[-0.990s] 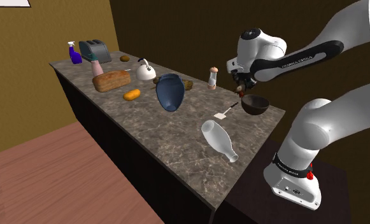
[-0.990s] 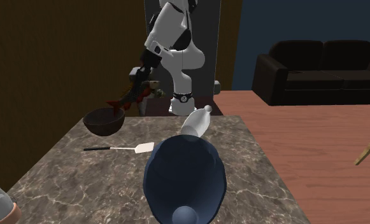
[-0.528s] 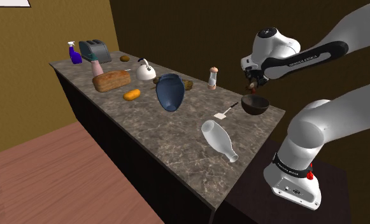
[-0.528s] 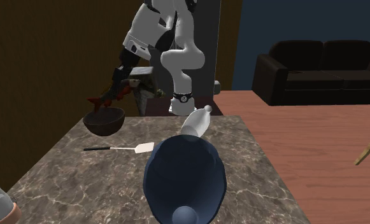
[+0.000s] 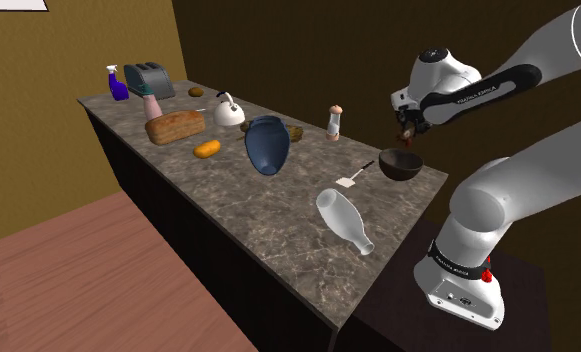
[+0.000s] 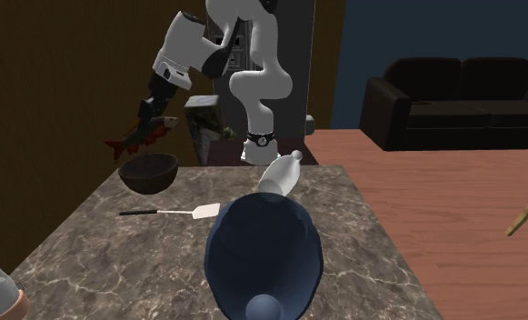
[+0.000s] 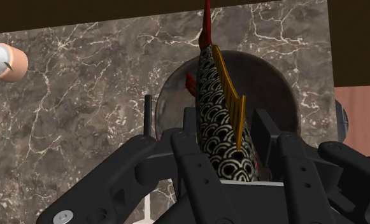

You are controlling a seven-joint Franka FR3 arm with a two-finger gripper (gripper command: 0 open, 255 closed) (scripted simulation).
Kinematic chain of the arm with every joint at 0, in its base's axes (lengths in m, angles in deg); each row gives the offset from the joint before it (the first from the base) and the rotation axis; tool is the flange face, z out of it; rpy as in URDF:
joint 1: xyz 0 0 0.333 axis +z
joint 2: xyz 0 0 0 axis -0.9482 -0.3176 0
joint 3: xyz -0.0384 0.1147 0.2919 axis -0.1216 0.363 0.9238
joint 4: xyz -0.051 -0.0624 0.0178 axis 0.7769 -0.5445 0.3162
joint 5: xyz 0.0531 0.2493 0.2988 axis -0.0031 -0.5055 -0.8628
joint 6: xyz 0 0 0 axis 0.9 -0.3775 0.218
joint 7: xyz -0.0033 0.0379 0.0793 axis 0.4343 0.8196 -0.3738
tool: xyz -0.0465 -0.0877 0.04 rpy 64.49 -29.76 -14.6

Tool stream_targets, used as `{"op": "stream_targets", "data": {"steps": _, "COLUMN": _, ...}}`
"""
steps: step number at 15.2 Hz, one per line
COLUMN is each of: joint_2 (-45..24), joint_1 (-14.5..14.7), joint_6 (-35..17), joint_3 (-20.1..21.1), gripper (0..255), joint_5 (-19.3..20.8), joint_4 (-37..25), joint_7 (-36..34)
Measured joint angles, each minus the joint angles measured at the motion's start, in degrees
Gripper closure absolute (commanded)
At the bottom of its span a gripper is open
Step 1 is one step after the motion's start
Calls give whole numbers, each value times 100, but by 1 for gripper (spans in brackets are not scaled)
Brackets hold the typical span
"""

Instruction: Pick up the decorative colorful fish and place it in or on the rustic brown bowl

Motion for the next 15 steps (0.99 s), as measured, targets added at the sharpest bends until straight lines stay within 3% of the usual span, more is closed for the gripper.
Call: {"op": "stream_targets", "data": {"steps": 15, "joint_2": -1103, "joint_1": -175, "joint_6": -1243, "joint_3": -344, "gripper": 255, "joint_5": 988, "joint_4": 209, "joint_7": -1008}}
